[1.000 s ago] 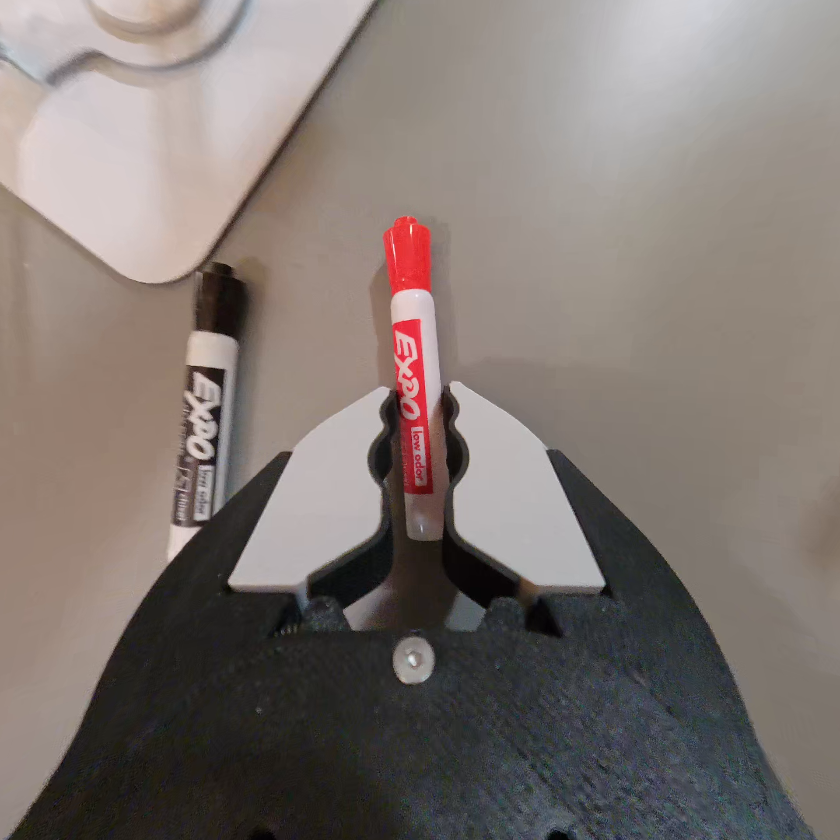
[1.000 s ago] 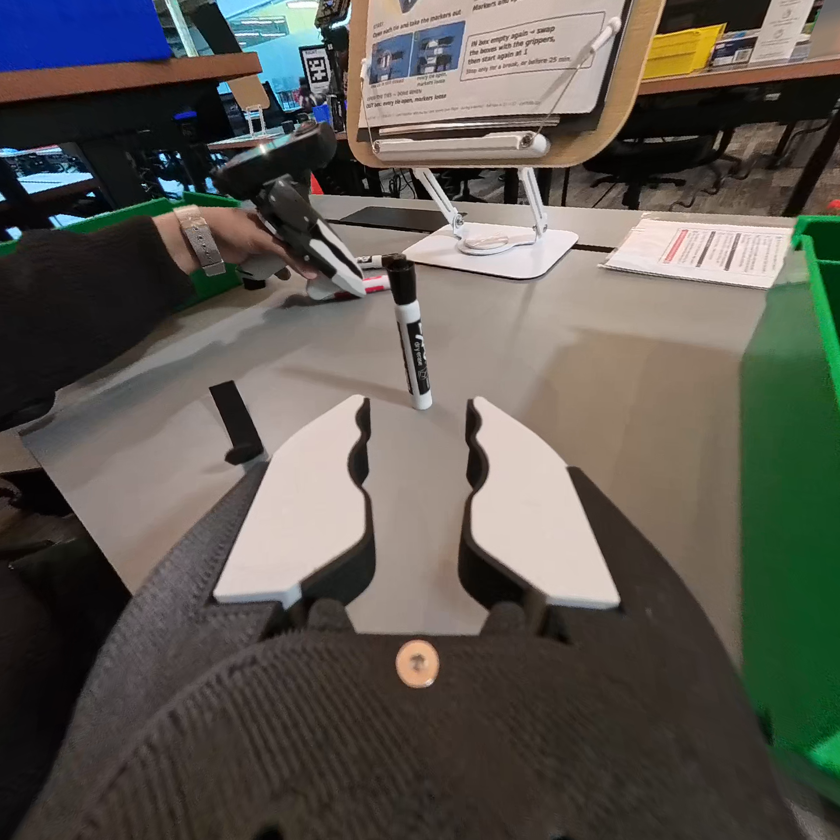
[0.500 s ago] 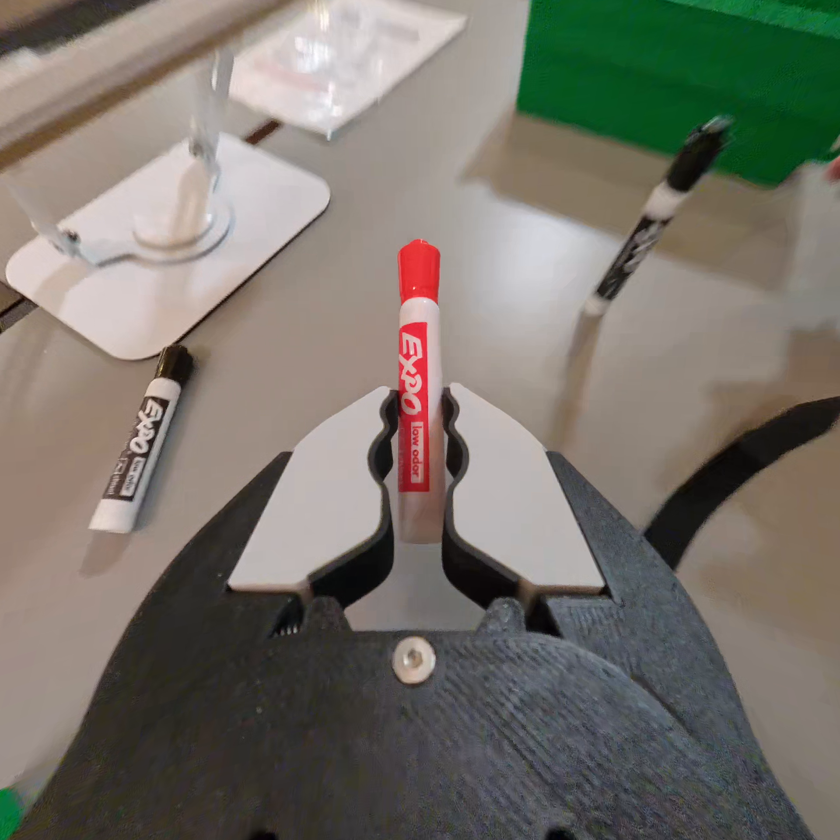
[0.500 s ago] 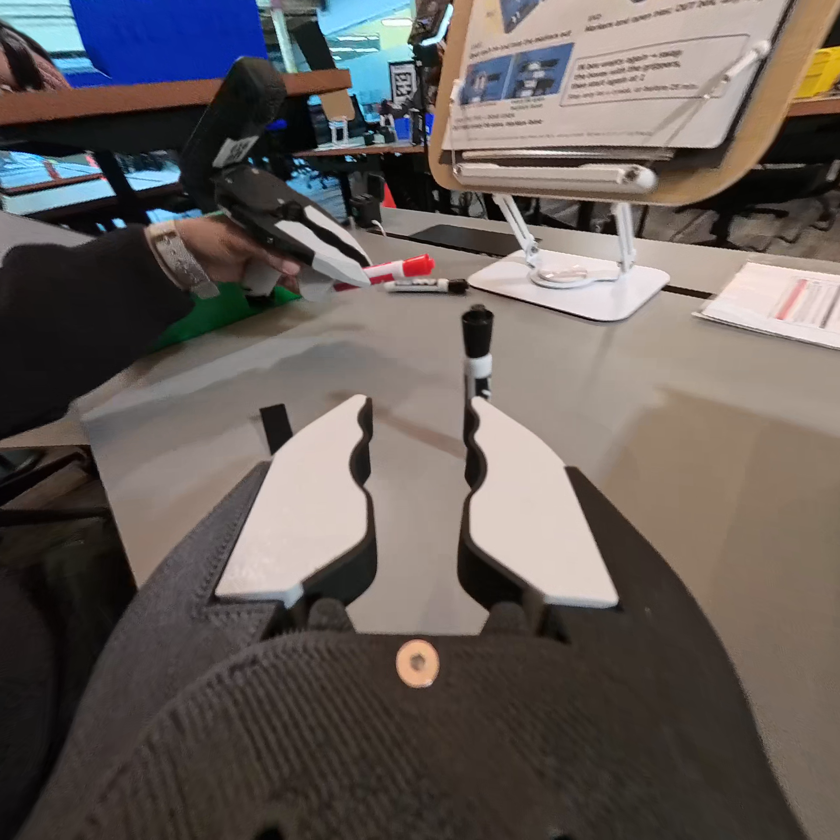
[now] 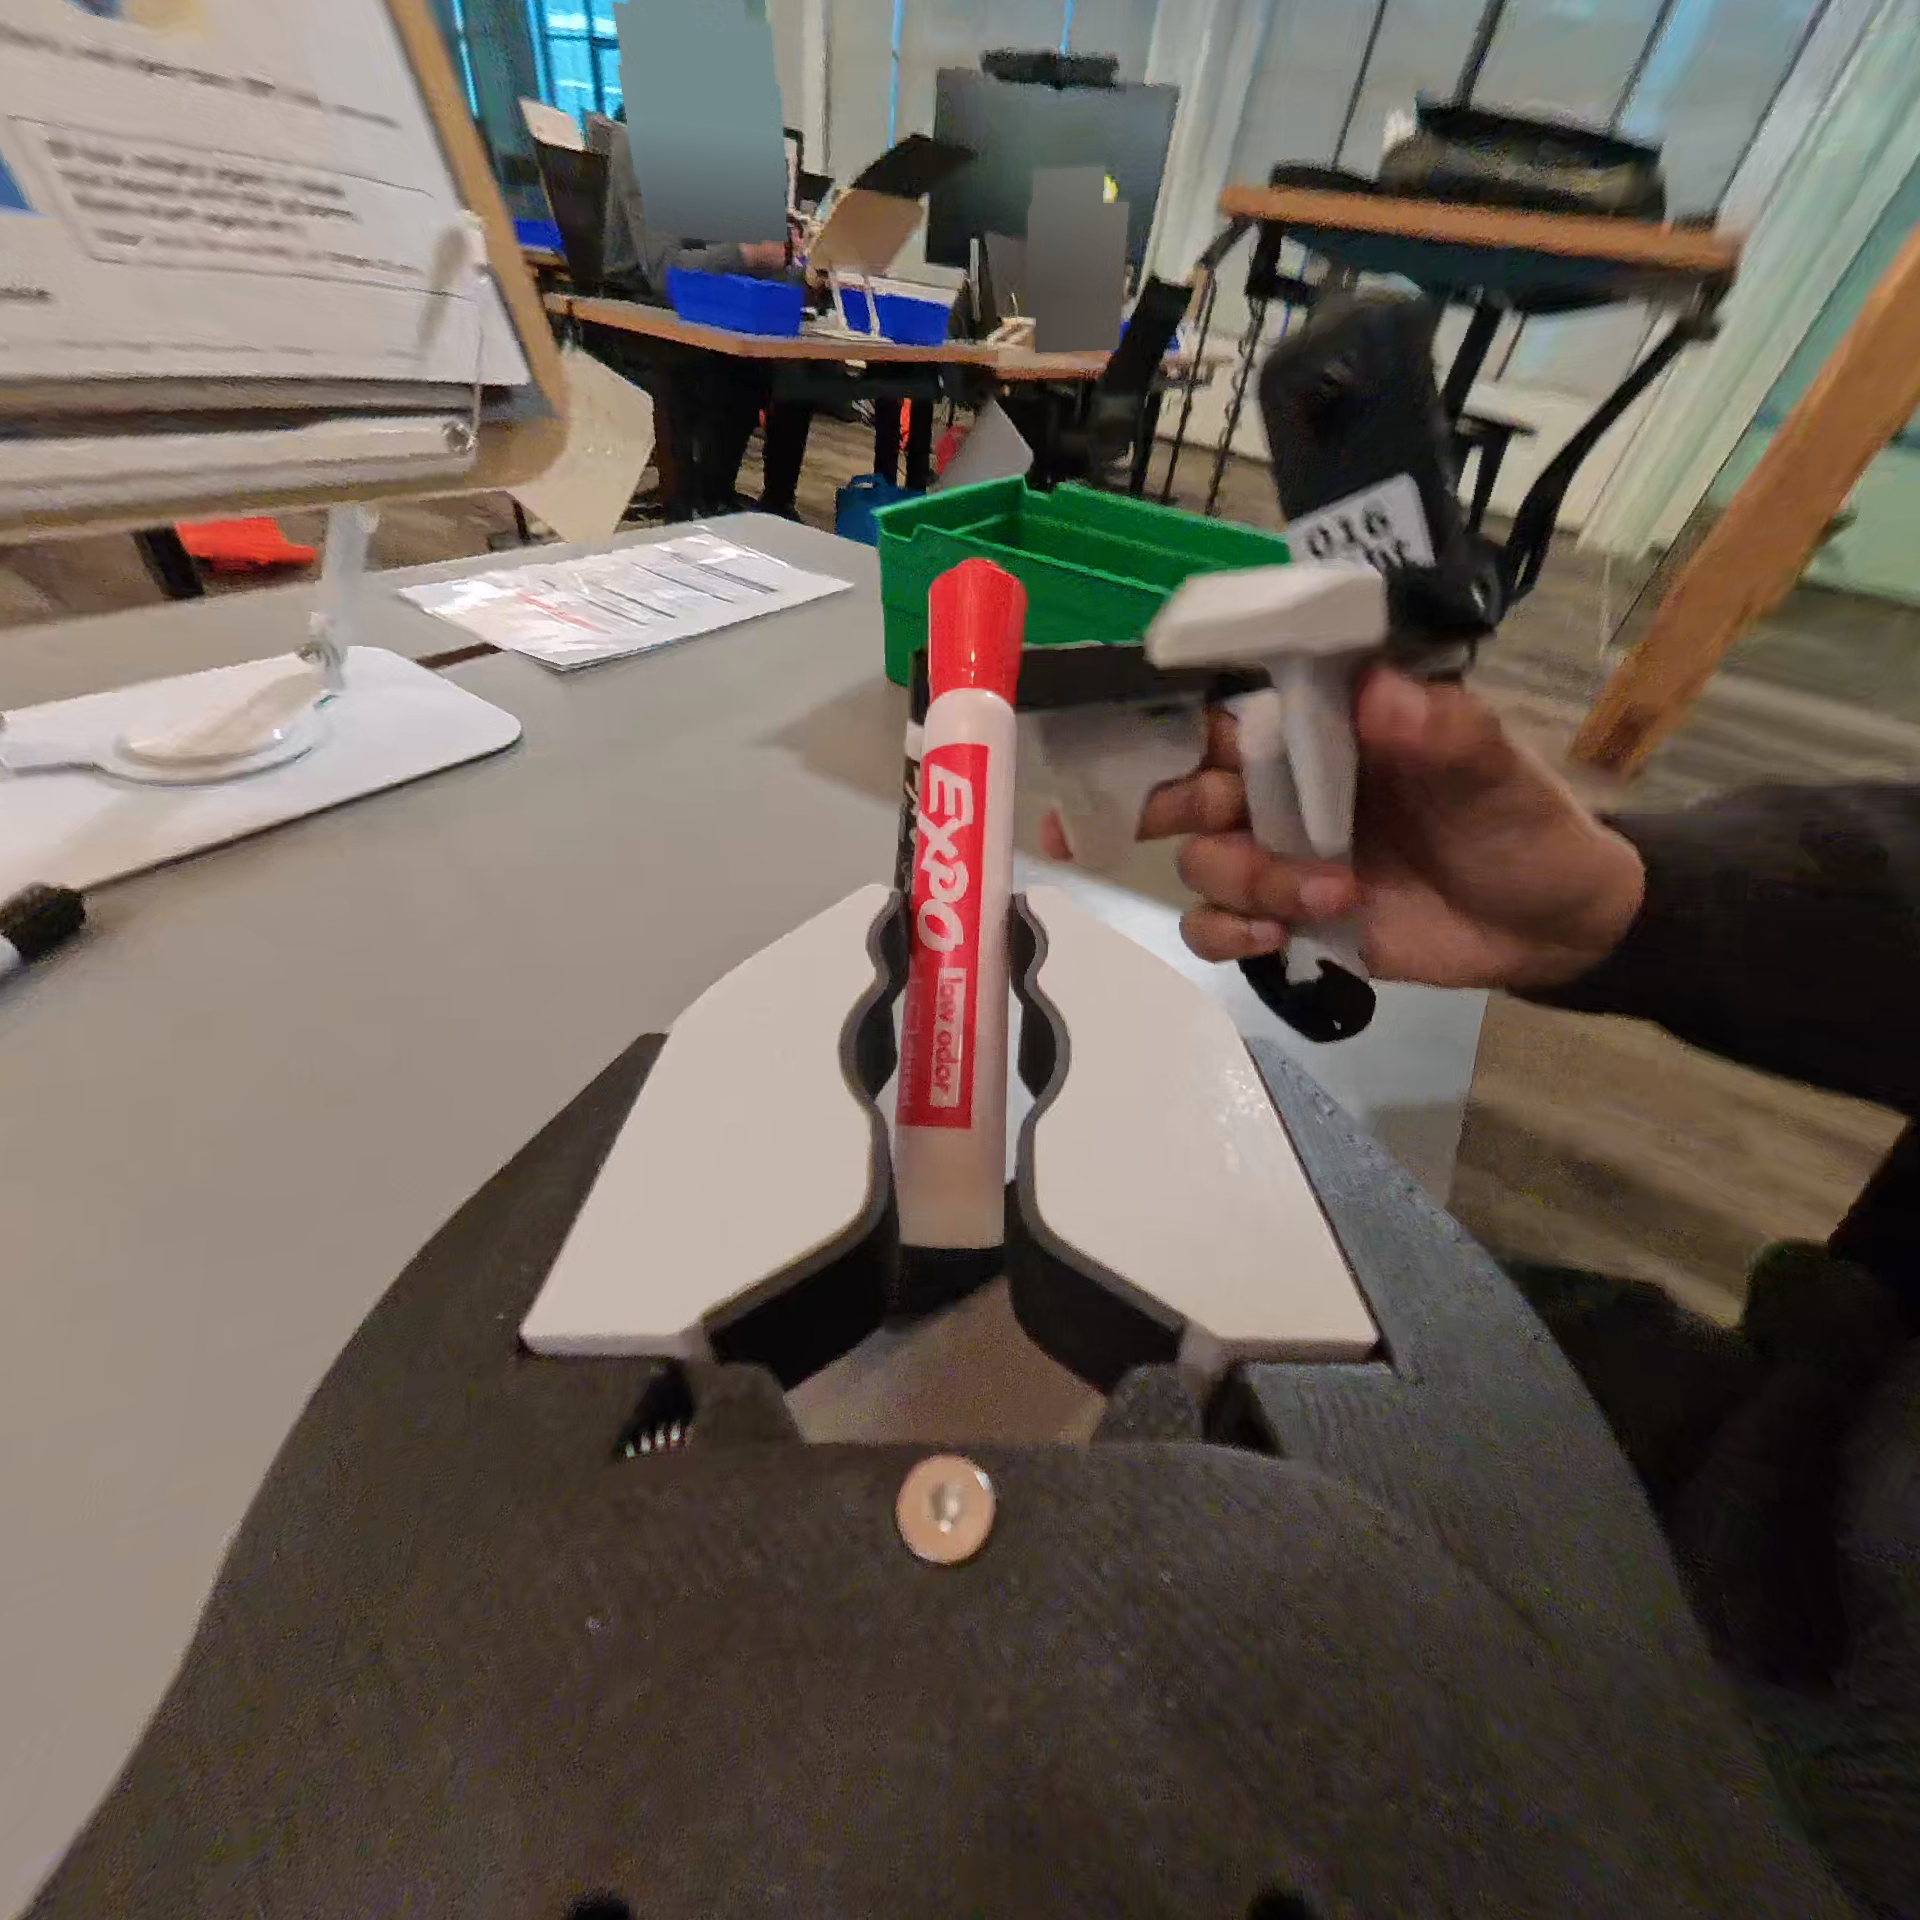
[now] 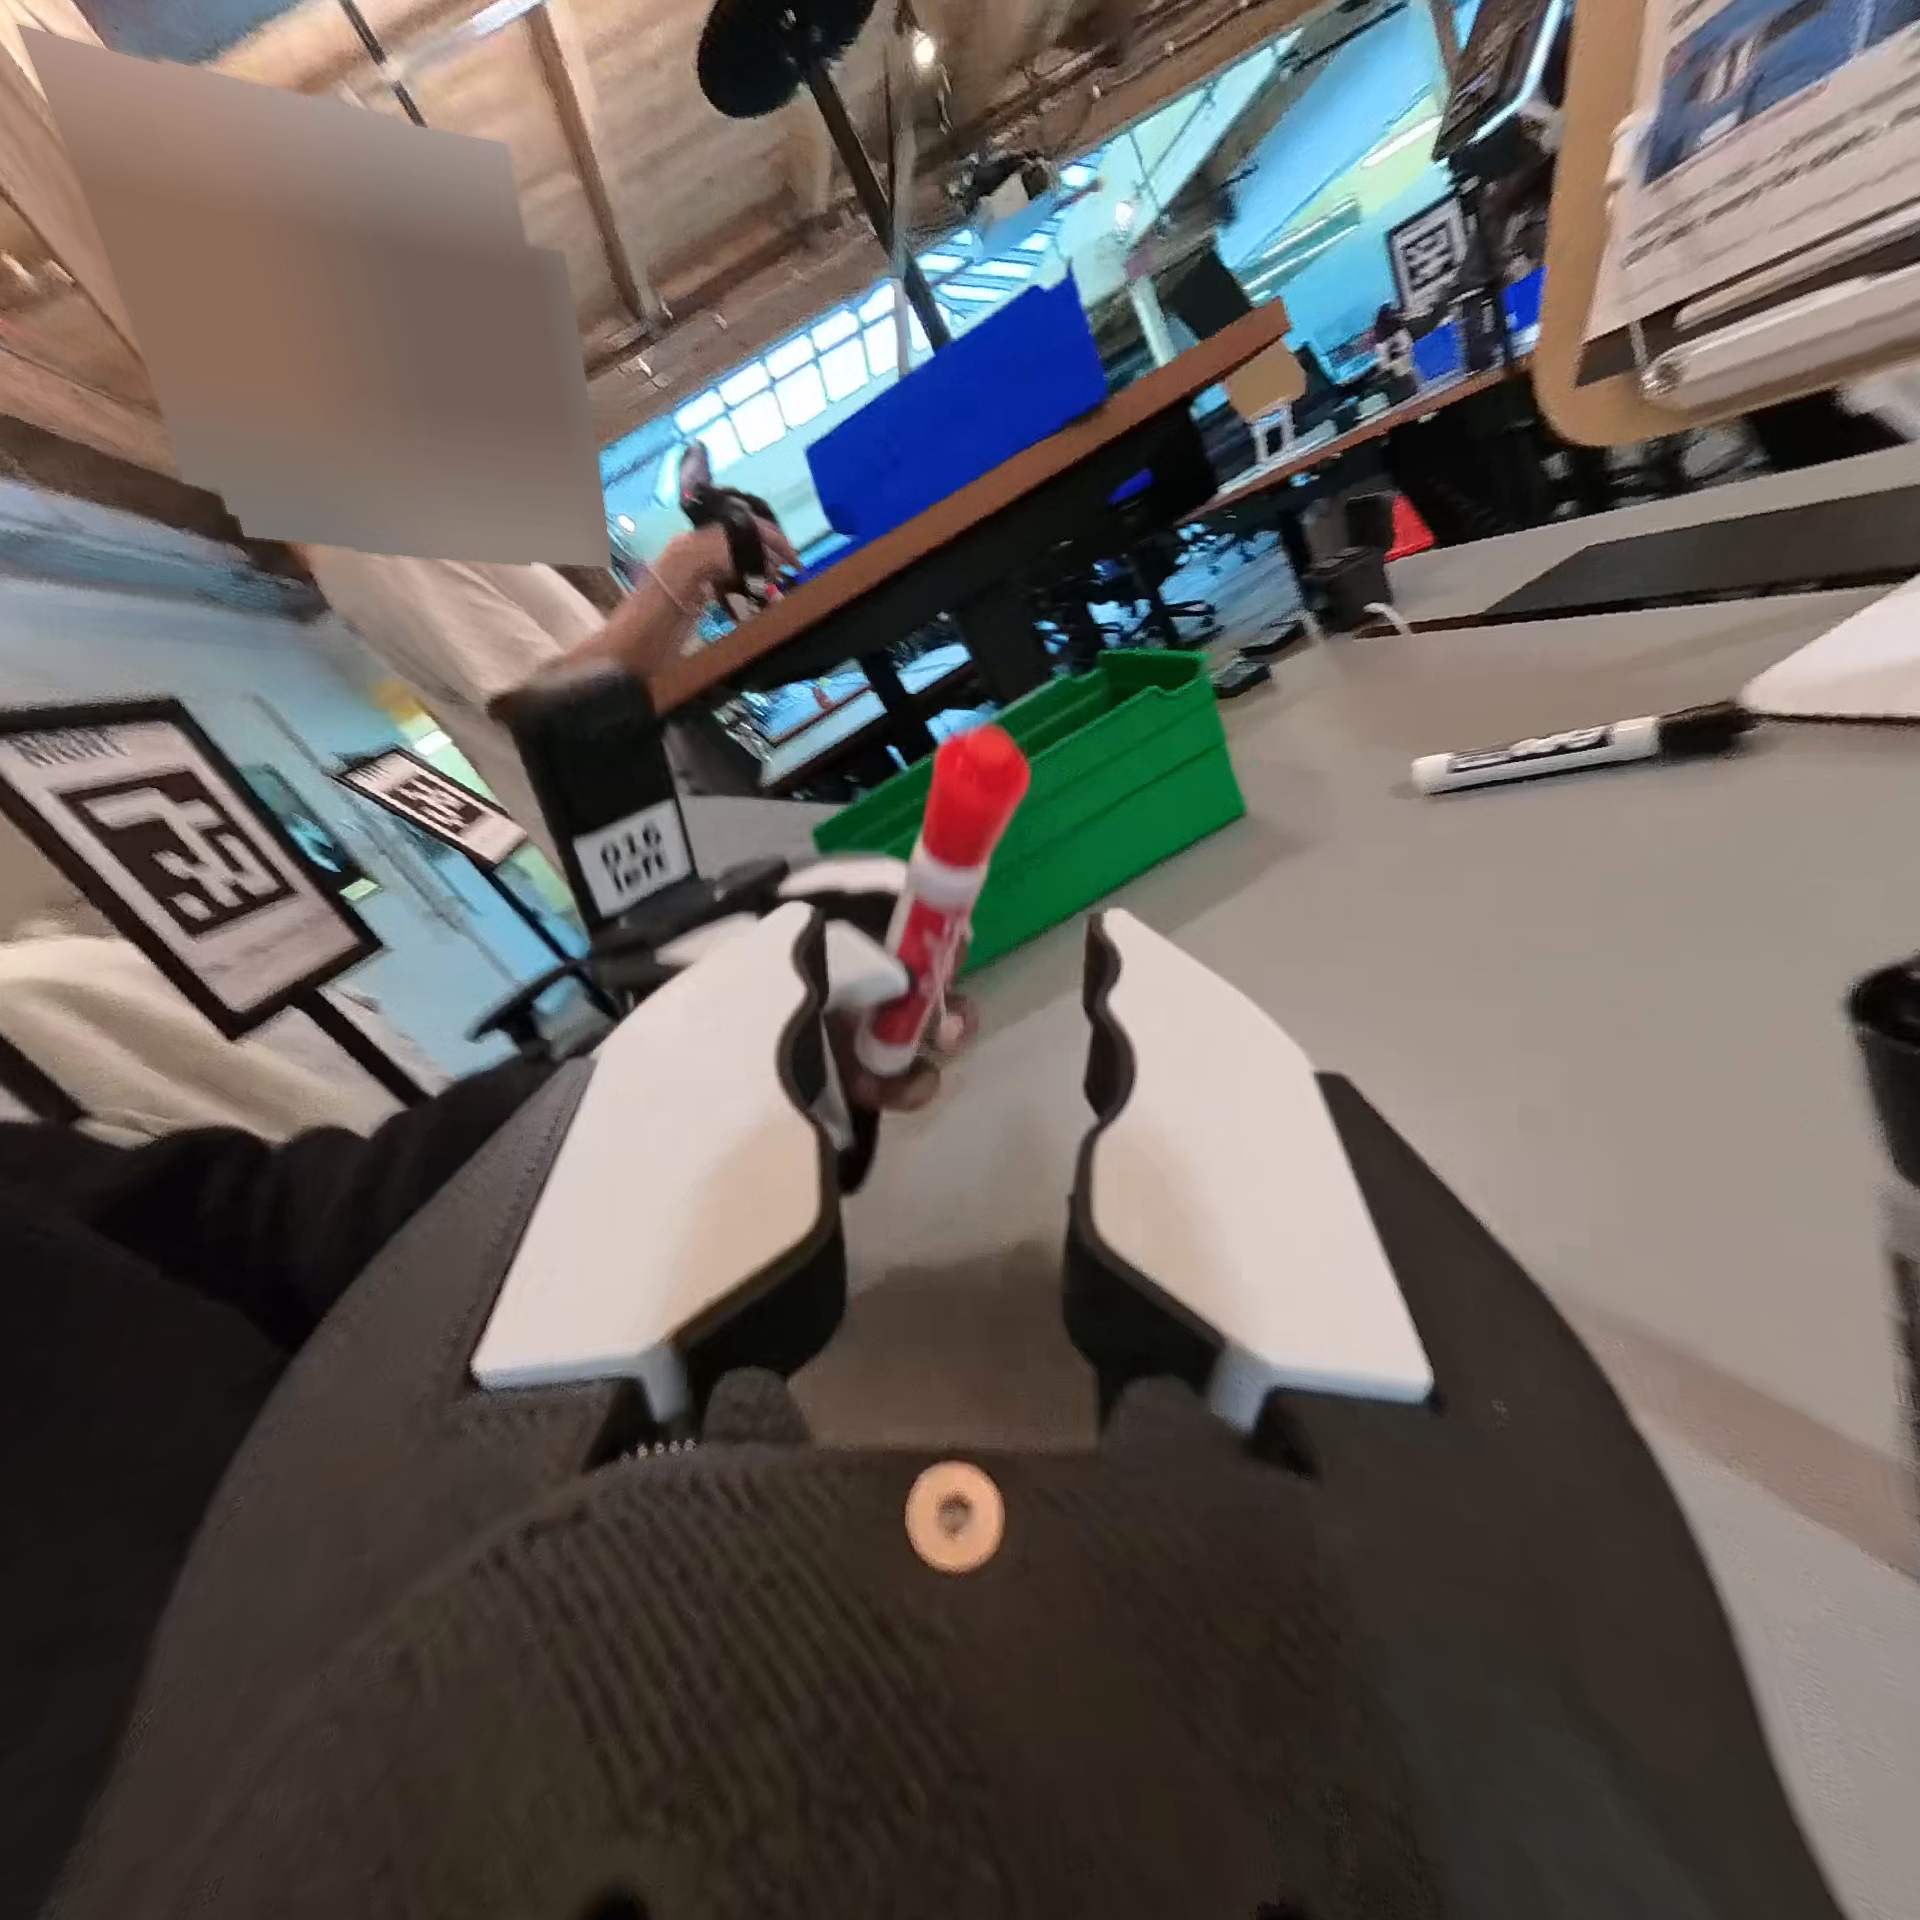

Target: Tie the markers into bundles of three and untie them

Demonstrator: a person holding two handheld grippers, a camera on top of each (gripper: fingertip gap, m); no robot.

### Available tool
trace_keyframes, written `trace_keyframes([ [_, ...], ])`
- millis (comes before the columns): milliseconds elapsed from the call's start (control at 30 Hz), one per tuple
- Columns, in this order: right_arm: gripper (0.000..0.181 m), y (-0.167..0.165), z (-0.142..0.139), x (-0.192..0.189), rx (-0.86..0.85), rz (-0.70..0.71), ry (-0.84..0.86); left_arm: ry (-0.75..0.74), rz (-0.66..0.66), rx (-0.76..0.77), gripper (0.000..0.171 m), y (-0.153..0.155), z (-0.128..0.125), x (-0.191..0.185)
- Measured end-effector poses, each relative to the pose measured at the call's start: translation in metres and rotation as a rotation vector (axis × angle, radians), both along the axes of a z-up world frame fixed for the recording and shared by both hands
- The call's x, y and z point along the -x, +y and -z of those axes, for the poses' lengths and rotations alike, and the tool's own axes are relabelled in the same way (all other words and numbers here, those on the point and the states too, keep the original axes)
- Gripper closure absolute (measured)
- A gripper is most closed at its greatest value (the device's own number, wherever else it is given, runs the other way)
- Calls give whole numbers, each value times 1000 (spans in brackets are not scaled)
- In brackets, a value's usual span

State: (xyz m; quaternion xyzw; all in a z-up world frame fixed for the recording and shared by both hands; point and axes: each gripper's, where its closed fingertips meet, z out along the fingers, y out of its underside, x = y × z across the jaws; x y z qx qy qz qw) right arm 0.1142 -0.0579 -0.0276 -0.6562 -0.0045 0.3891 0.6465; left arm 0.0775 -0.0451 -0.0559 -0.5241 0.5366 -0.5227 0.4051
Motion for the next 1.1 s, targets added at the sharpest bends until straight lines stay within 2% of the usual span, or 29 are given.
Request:
trace_keyframes([
  [100,133,7,-2,3,6,-30,78,-31,-5,-91,151,-10,-1,4],
  [200,136,7,-4,6,-2,-54,83,-51,6,-64,151,-12,-4,5],
  [267,148,4,-5,8,-13,-72,73,-46,19,-55,151,-13,-1,4],
  [333,151,-1,-6,9,-24,-85,72,-35,27,-58,151,-13,2,0],
  [433,150,-8,-6,5,-27,-71,72,-23,67,-68,152,-19,7,-8],
  [533,163,-16,-5,-2,-22,-34,41,-12,122,-90,152,-29,12,-17],
  [600,163,-21,-4,-6,-15,-9,4,-14,154,-105,151,-36,14,-22],
  [667,163,-28,-4,-10,-21,25,-46,-21,184,-111,150,-42,15,-28],
  [733,163,-37,-9,-18,-40,72,-83,-19,222,-126,123,-49,18,-35],
  [833,164,-52,-14,-46,-57,199,-122,-11,234,-131,109,-52,20,-46],
  [1000,163,-76,-2,-102,-3,437,-206,28,213,-124,104,-46,30,-67],
  [1100,163,-83,5,-118,27,521,-226,67,221,-128,105,-45,41,-73],
])
